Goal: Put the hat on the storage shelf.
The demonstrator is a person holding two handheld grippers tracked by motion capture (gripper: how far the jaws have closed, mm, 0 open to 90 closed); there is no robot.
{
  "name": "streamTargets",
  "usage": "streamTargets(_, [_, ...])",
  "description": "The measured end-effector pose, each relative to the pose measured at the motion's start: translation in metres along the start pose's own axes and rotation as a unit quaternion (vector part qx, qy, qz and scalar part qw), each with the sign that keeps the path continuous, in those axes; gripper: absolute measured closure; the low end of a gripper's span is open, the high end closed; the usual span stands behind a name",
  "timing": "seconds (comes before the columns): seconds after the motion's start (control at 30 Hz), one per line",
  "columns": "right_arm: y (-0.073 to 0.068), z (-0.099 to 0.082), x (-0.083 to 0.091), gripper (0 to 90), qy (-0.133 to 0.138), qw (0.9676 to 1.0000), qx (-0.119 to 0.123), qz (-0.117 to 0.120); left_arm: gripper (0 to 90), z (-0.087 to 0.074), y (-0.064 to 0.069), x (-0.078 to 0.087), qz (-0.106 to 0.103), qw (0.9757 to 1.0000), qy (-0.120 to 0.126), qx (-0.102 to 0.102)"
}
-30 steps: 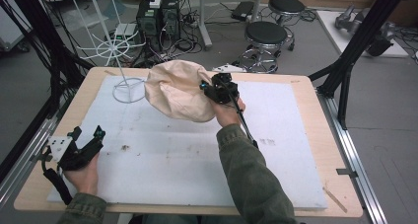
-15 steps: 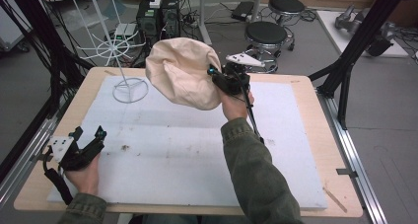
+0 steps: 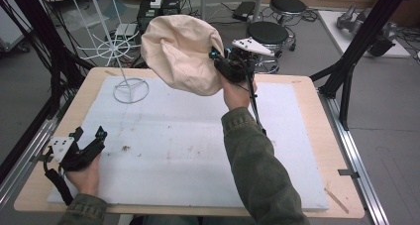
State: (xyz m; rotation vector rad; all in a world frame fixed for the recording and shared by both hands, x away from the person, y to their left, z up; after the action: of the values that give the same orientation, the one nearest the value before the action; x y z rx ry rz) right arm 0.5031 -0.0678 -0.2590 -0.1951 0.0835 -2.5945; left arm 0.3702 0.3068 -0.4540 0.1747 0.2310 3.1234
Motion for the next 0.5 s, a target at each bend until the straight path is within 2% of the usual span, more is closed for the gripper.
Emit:
streamTargets(0.33, [-0.014,0.017,-0.010,71.8,0.039,0.9992,-0.005,0.003,28.9,0.000,0.002,0.000,-0.005,1.0000,-0.001,0.000])
streamTargets(0.5, [-0.020,0.029,-0.014,71.9,0.059,0.9978,-0.026,0.012,28.9,0.000,0.002,0.000,-0.005,1.0000,-0.002,0.001])
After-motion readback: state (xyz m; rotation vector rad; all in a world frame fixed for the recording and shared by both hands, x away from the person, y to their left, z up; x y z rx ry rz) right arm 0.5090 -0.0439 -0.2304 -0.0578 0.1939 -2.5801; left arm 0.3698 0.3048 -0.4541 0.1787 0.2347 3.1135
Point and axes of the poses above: each handheld gripper's, and its own axes: x roughly backward along the jaws, z roughly out of its top, y roughly to its right, the point moved 10 cm from there along -x, roughly forward along the jaws, and after that the axes turned 2 degrees about x, right-handed, at the moved point
